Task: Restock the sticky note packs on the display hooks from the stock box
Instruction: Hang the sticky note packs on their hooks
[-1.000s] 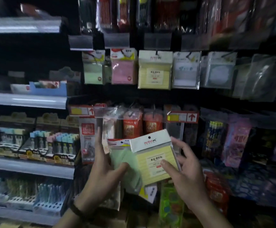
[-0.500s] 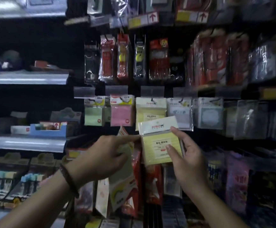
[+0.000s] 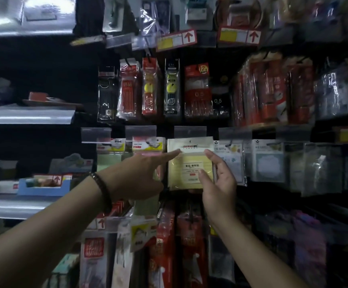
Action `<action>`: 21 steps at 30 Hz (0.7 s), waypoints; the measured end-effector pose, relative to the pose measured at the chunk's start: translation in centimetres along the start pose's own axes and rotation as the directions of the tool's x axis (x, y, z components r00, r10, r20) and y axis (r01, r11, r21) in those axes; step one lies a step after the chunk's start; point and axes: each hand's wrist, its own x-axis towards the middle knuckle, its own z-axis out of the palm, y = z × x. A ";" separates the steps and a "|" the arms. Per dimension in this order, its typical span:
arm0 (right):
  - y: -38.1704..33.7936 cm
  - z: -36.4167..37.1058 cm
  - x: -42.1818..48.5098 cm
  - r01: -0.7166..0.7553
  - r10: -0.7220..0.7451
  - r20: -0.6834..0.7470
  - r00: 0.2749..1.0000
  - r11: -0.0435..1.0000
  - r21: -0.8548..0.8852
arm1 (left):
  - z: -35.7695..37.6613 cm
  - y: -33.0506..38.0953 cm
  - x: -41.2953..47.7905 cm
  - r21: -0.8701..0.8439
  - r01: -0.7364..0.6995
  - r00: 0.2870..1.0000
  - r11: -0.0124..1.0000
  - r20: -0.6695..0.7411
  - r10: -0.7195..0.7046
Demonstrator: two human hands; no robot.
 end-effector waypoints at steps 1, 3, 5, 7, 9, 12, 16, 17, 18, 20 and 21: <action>0.0 0.2 0.2 0.002 -0.002 -0.009 1.000 1.000 -0.005 | -0.1 0.0 0.3 -0.005 0.009 1.000 1.000 -0.002 -0.009; 0.0 0.6 0.6 0.005 -0.006 -0.028 1.000 1.000 -0.014 | -0.2 0.0 1.1 0.006 0.028 1.000 1.000 -0.004 -0.028; 0.1 0.9 0.9 -0.015 0.015 -0.044 0.999 1.000 -0.001 | -0.2 0.0 1.8 0.022 0.041 0.999 0.999 -0.002 -0.041; 0.2 1.2 1.0 -0.085 0.088 -0.059 0.994 0.995 0.043 | -0.1 -0.3 2.5 0.041 0.047 0.999 0.998 0.013 -0.048; 0.3 1.3 1.2 -0.136 0.139 -0.078 0.987 0.990 0.047 | 0.1 -0.6 3.0 0.044 0.059 0.998 0.997 0.023 -0.060; 0.3 1.5 1.6 -0.096 0.090 -0.079 0.993 0.992 -0.085 | 0.4 -0.9 3.7 0.038 0.062 0.998 0.997 0.025 -0.063; -0.1 1.4 1.8 -0.020 0.033 0.019 0.999 0.880 -0.474 | 1.4 -1.8 4.7 0.039 0.029 0.999 0.999 0.029 -0.030; -0.3 1.2 1.8 -0.011 0.049 0.049 0.998 0.812 -0.584 | 1.6 -2.1 4.9 0.044 0.026 0.999 0.999 0.031 -0.027; -0.7 1.1 1.8 0.003 0.062 0.069 0.996 0.723 -0.691 | 1.7 -2.3 5.0 0.045 0.026 0.999 0.999 0.035 -0.027; -1.1 0.8 1.7 0.072 0.034 0.104 0.994 0.508 -0.858 | 1.9 -2.7 5.0 0.020 0.034 0.998 0.999 0.044 -0.035; -1.1 0.5 1.7 0.106 0.004 0.118 0.993 0.420 -0.901 | 2.0 -2.8 4.9 -0.011 0.041 0.998 0.999 0.043 -0.041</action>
